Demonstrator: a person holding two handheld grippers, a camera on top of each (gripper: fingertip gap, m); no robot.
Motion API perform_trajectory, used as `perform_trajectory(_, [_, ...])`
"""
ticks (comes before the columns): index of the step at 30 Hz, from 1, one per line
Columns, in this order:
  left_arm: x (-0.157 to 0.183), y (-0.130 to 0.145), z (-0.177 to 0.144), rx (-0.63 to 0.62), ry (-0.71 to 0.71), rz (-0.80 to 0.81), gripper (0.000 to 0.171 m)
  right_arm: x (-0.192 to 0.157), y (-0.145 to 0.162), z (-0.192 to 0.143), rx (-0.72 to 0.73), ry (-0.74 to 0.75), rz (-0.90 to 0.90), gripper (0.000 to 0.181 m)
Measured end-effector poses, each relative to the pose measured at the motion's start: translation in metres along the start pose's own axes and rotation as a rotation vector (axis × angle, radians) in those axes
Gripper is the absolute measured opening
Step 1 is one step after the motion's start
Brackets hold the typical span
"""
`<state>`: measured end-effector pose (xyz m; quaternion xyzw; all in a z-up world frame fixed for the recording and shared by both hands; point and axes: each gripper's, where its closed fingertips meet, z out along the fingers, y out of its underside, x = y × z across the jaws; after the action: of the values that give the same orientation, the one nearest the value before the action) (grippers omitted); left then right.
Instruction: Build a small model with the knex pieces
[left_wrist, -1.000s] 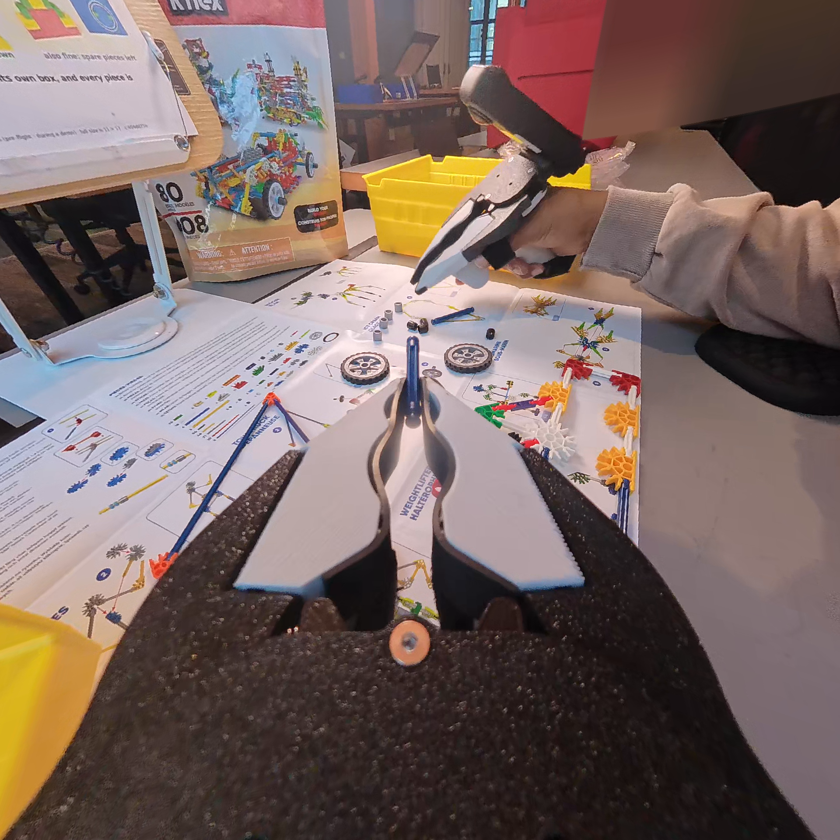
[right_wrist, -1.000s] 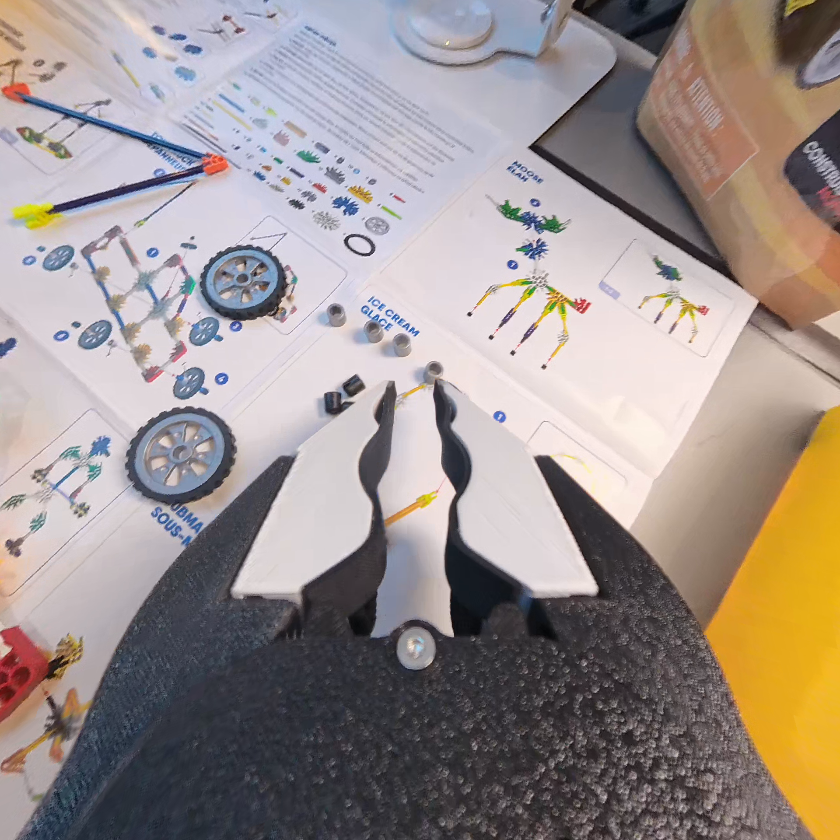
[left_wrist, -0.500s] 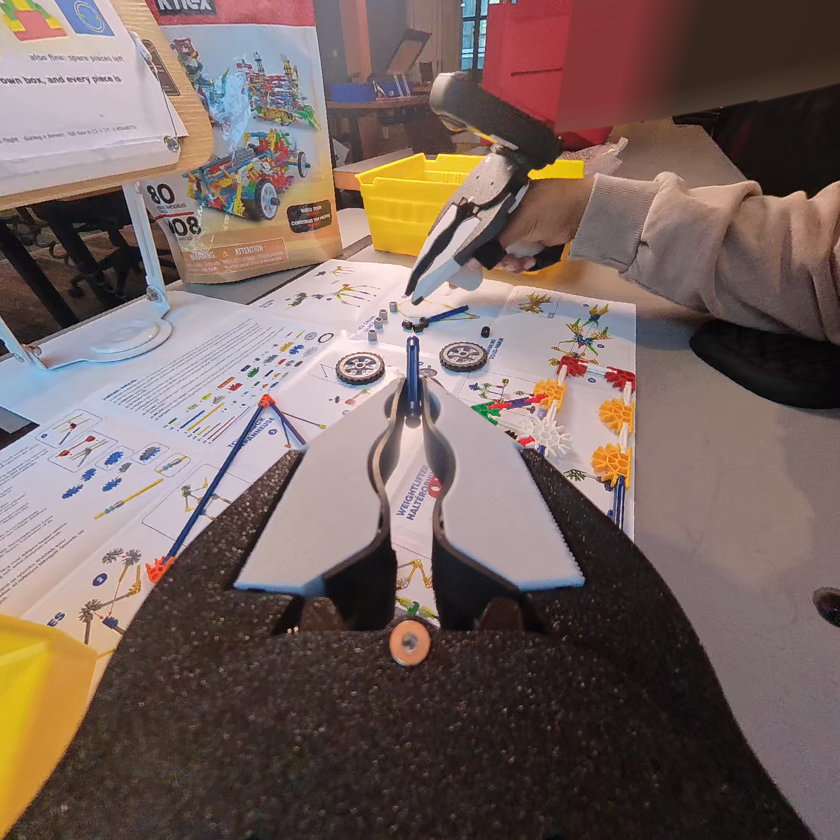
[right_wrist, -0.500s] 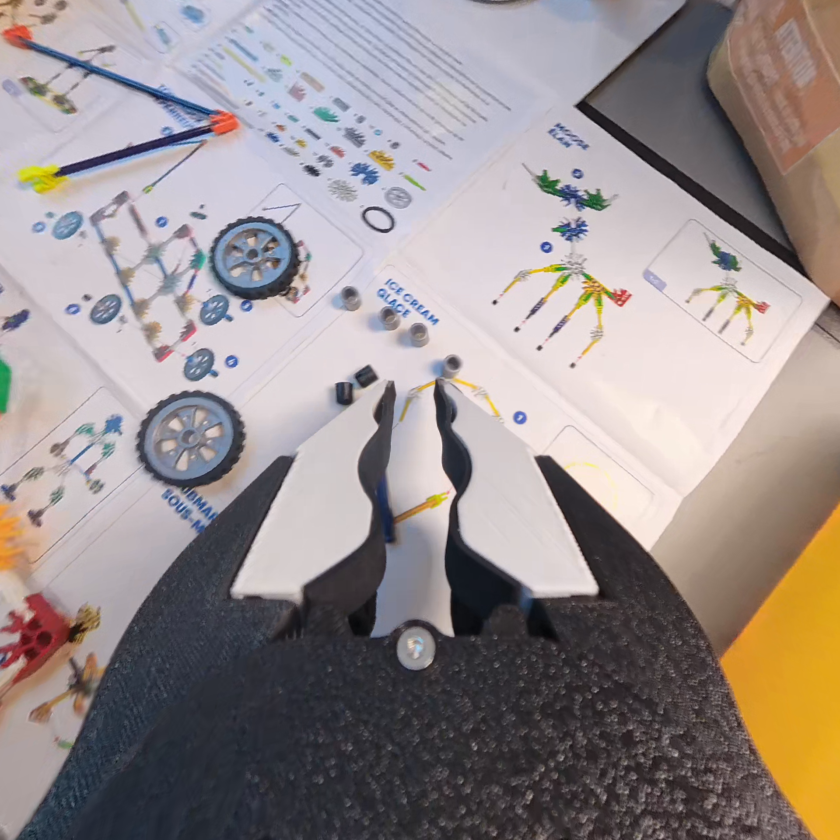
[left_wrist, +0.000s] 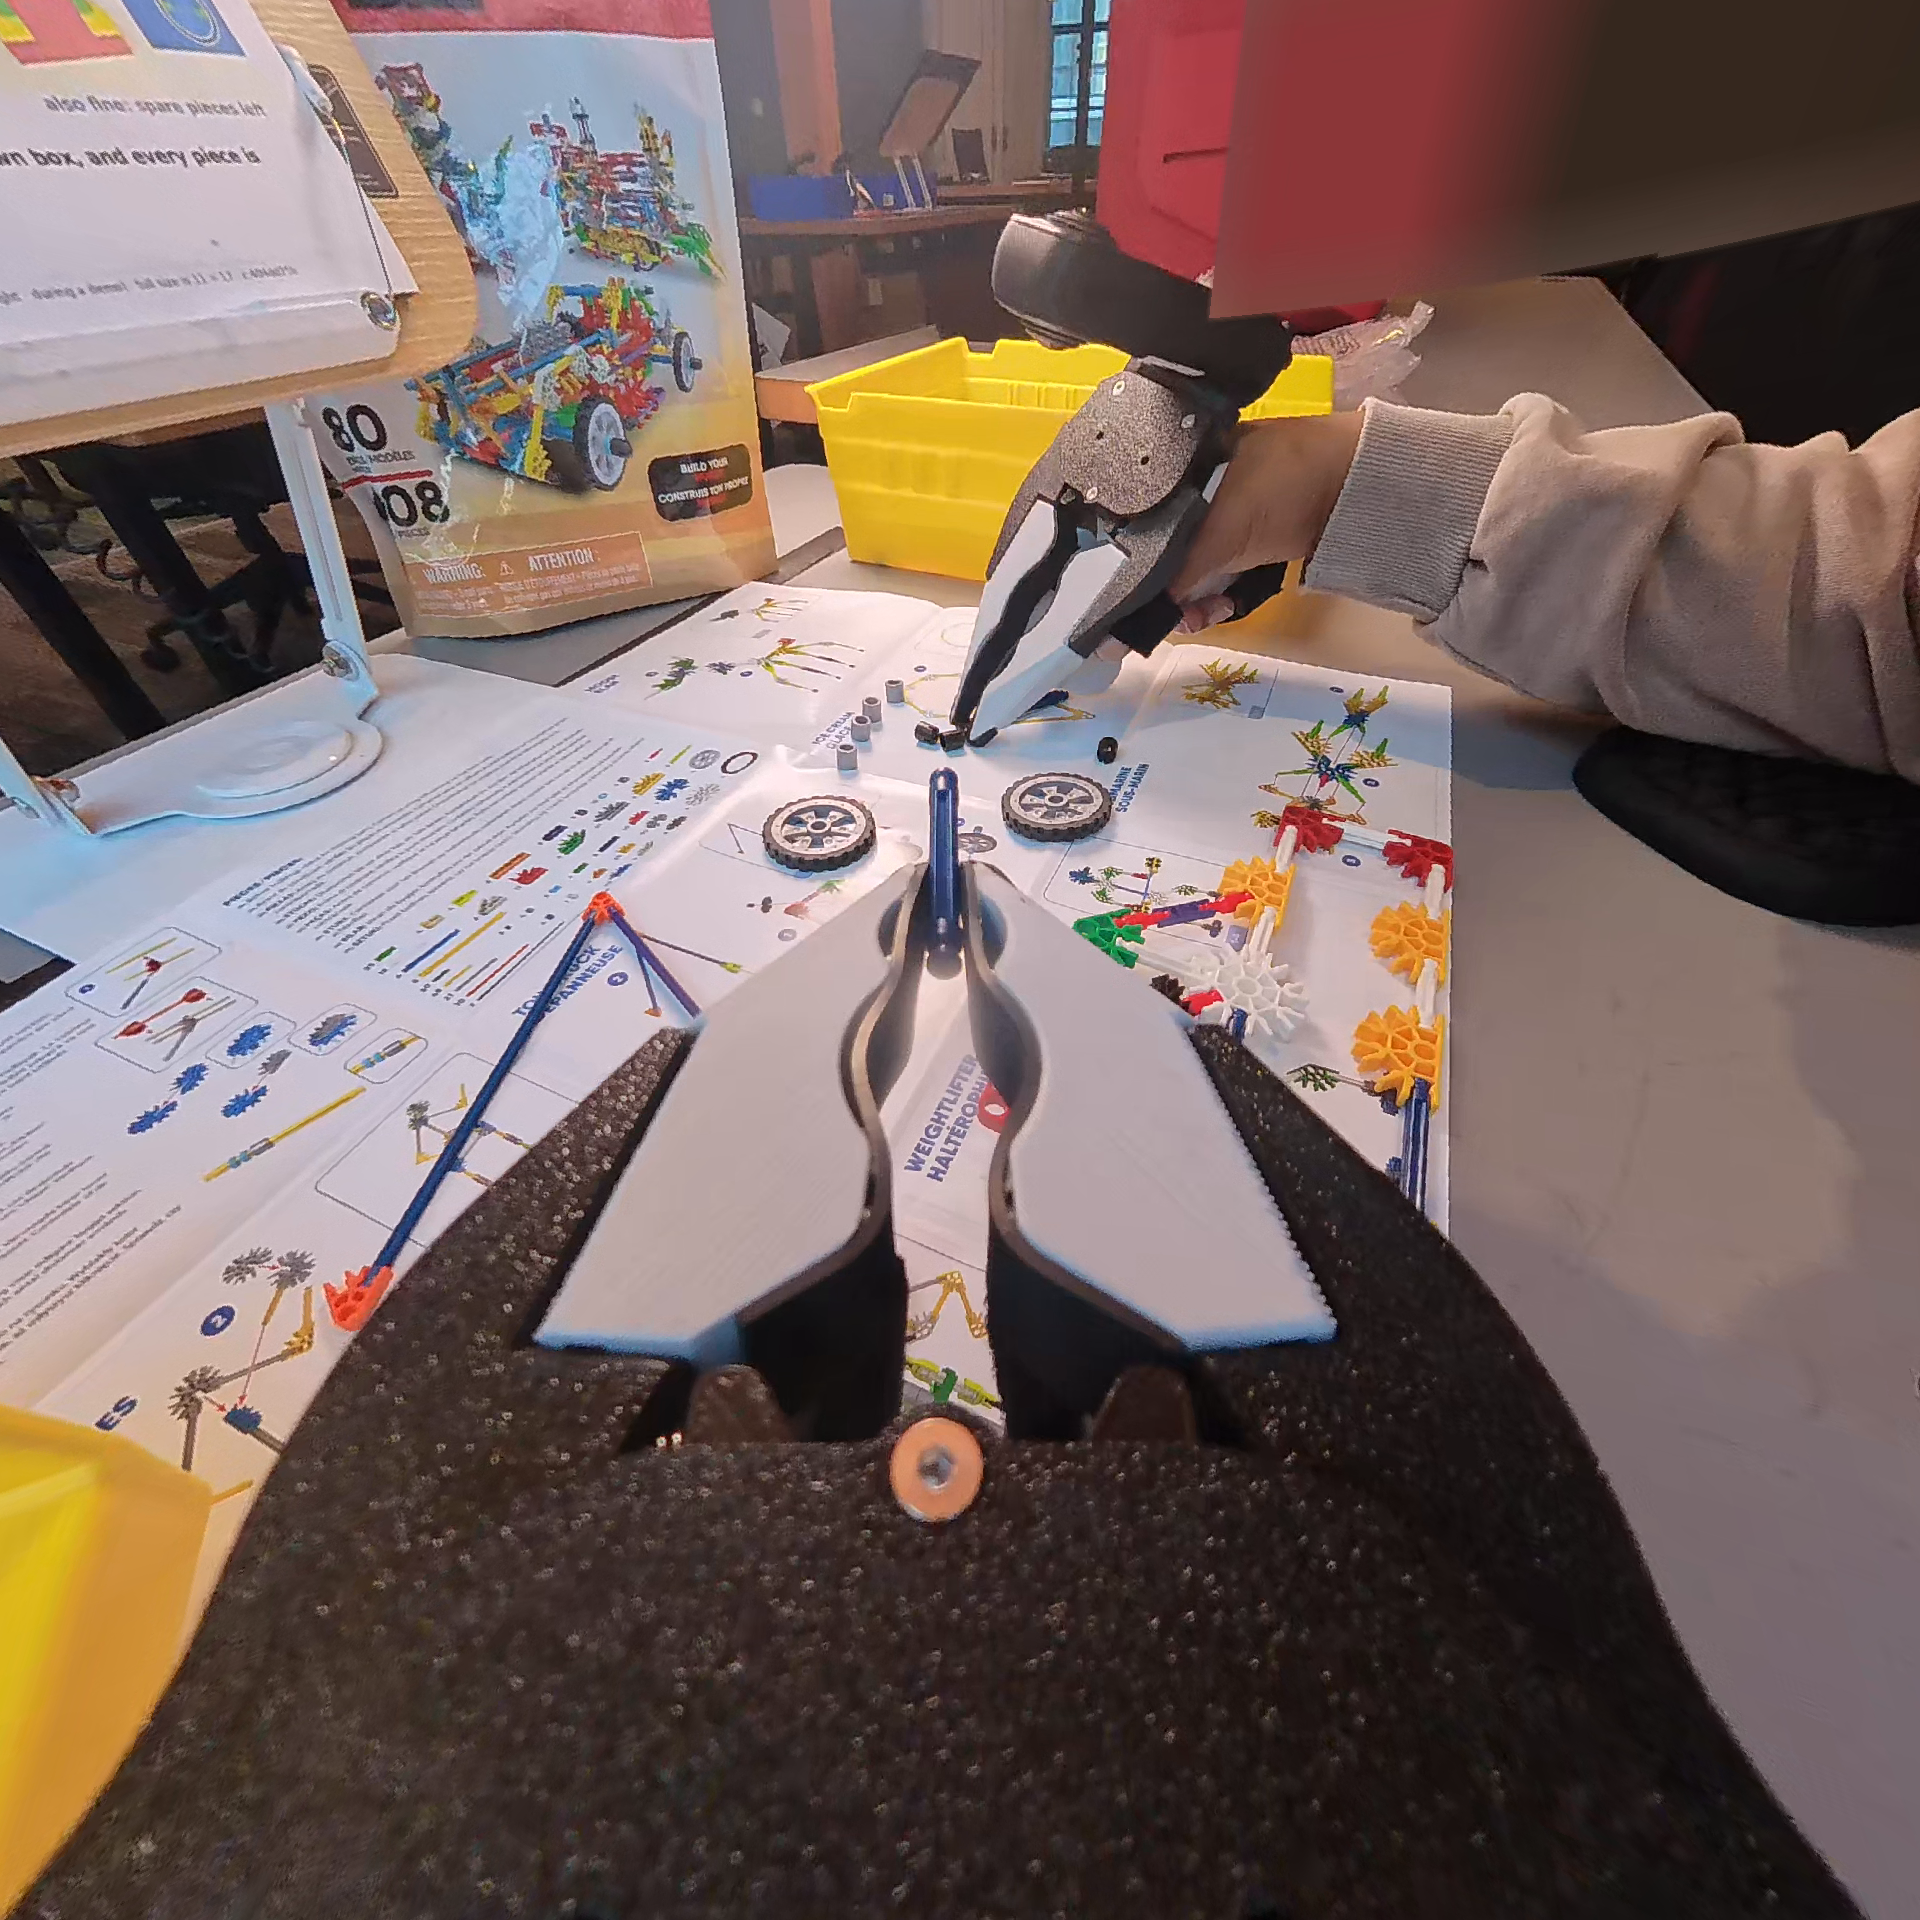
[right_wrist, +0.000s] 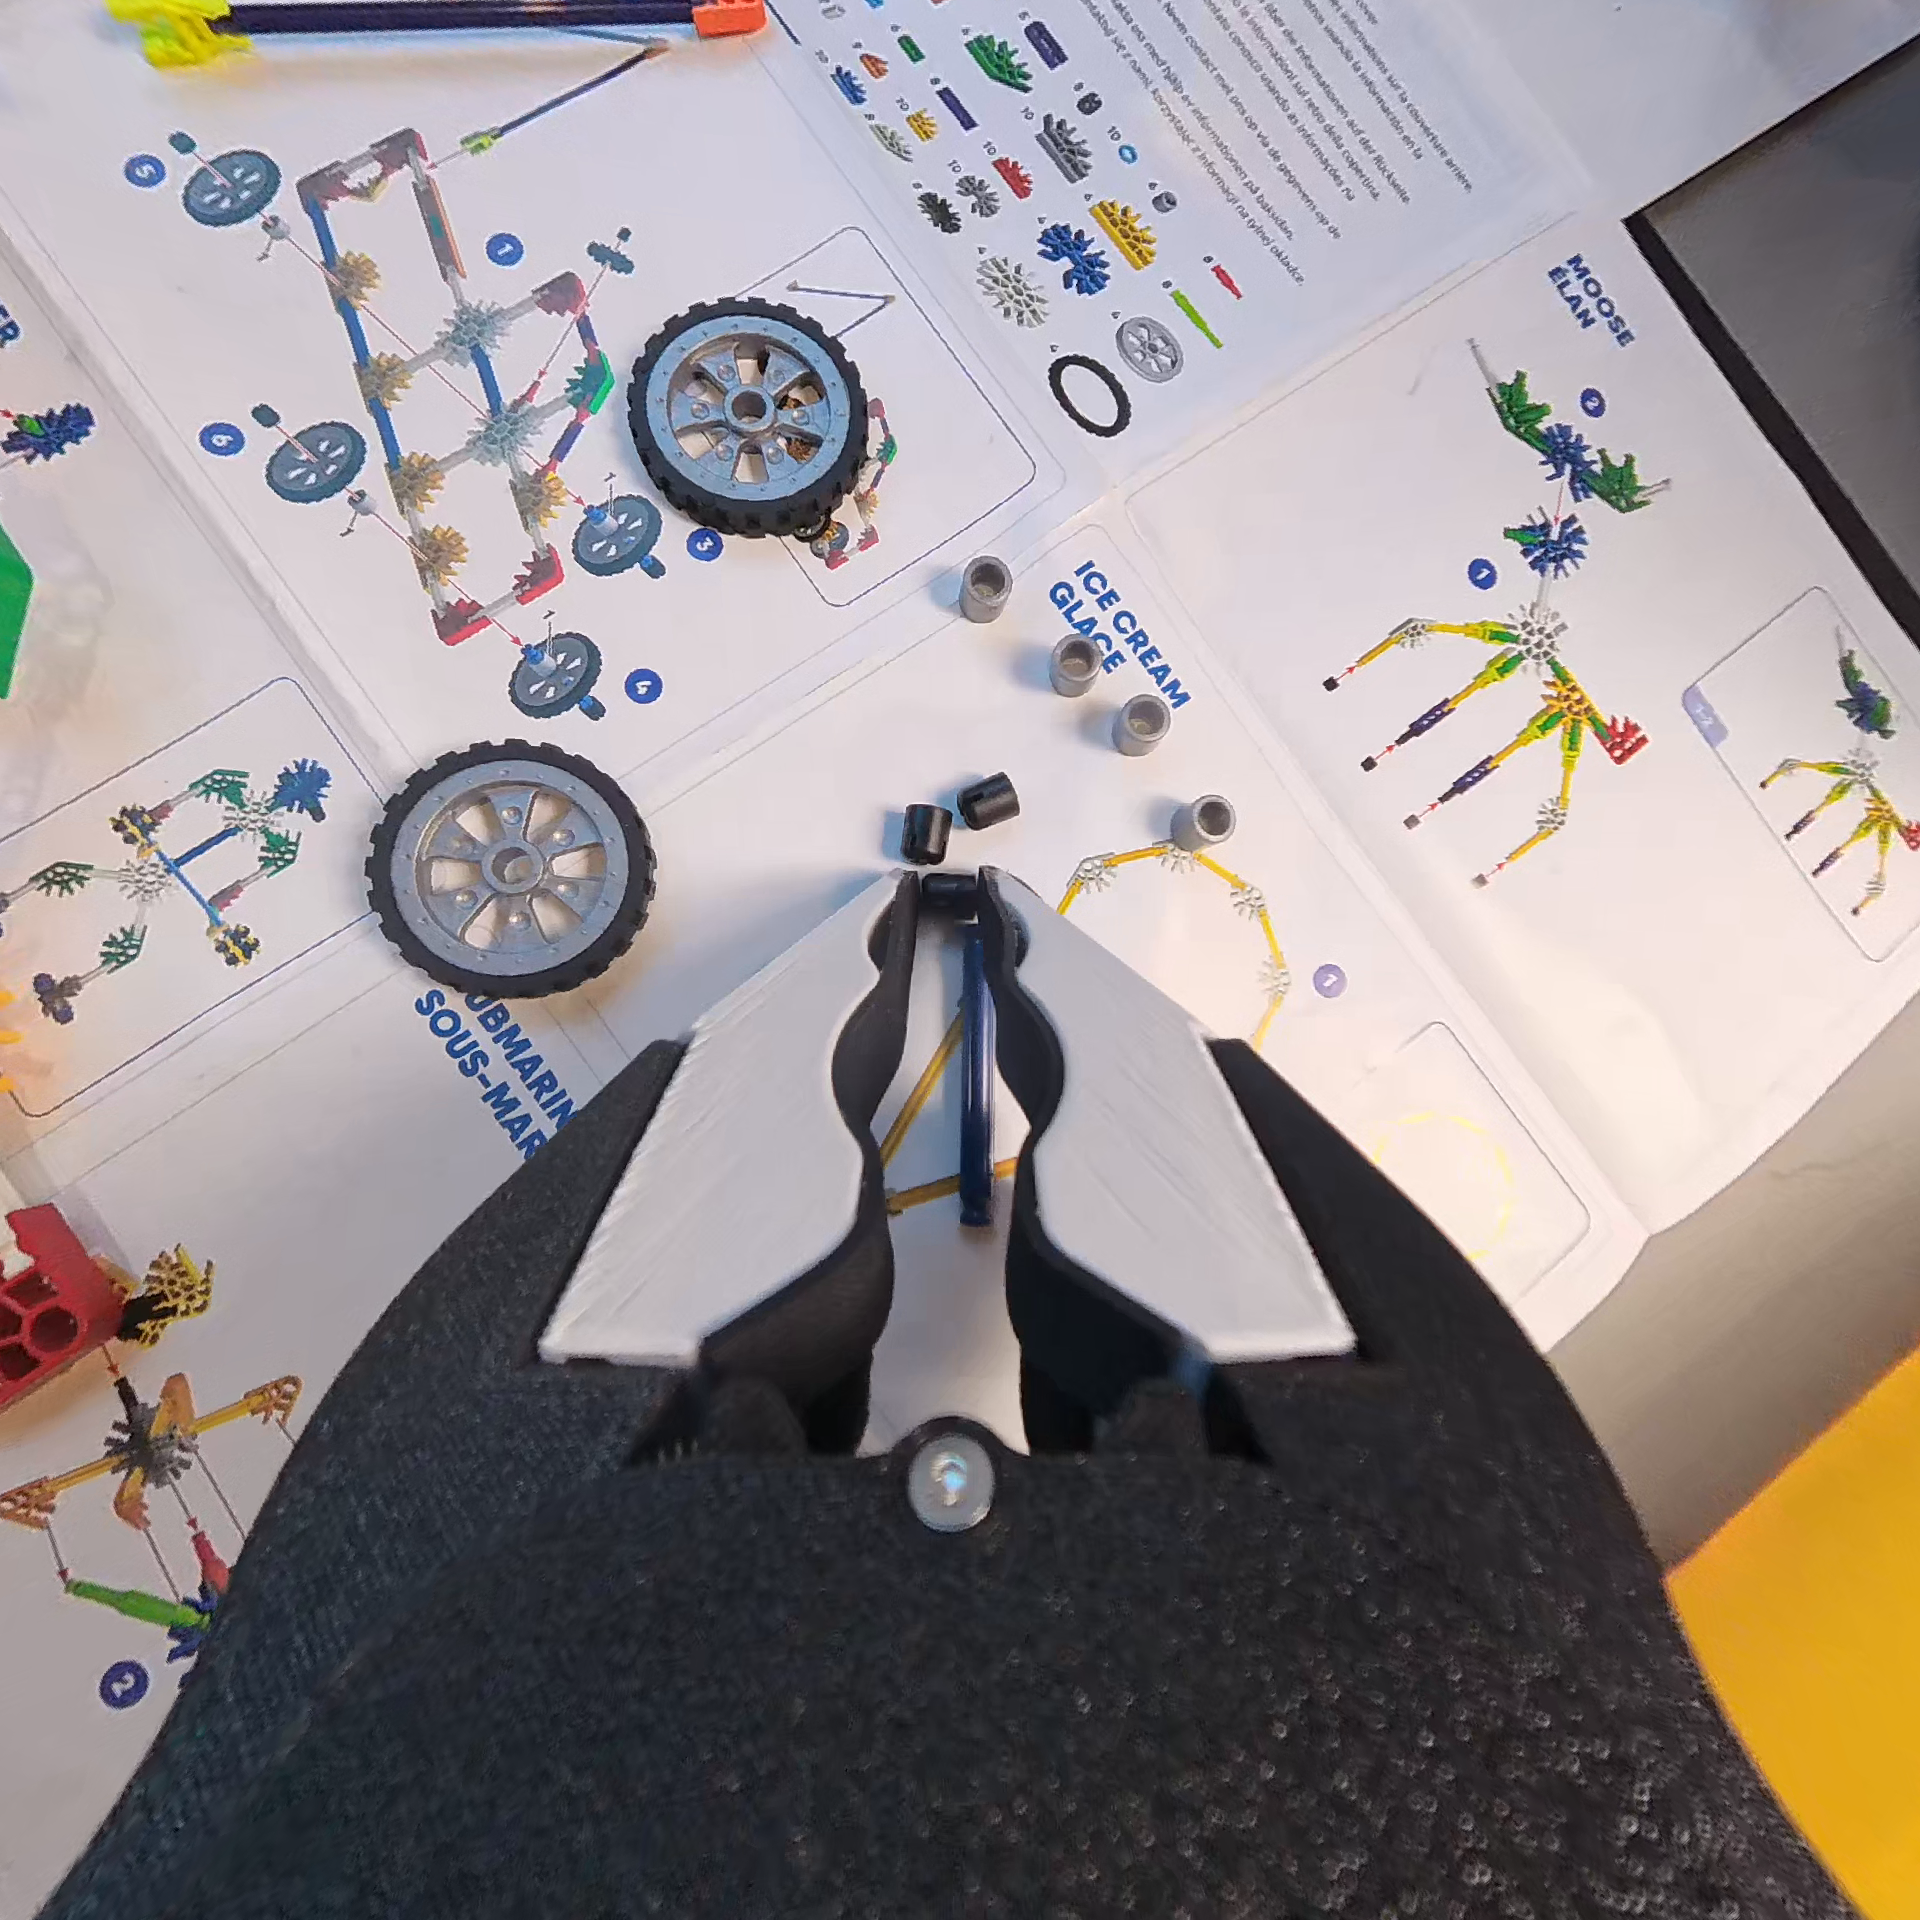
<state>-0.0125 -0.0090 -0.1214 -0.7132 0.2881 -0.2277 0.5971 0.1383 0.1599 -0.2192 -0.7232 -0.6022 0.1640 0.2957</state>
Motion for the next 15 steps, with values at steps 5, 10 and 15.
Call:
perform_trajectory(5, [0.0,0.001,0.0,-0.002,0.003,-0.002,0.003,-0.008,-0.005,-0.006,0.038,-0.049,0.01,0.009])
perform_trajectory(10, [0.0,0.002,0.001,-0.009,0.009,-0.006,0.003,-0.057,-0.029,-0.023,0.155,-0.239,-0.082,0.009])
perform_trajectory(15, [0.002,0.004,0.002,-0.017,0.016,-0.003,0.003,-0.121,-0.034,-0.018,0.092,-0.387,-0.239,0.009])
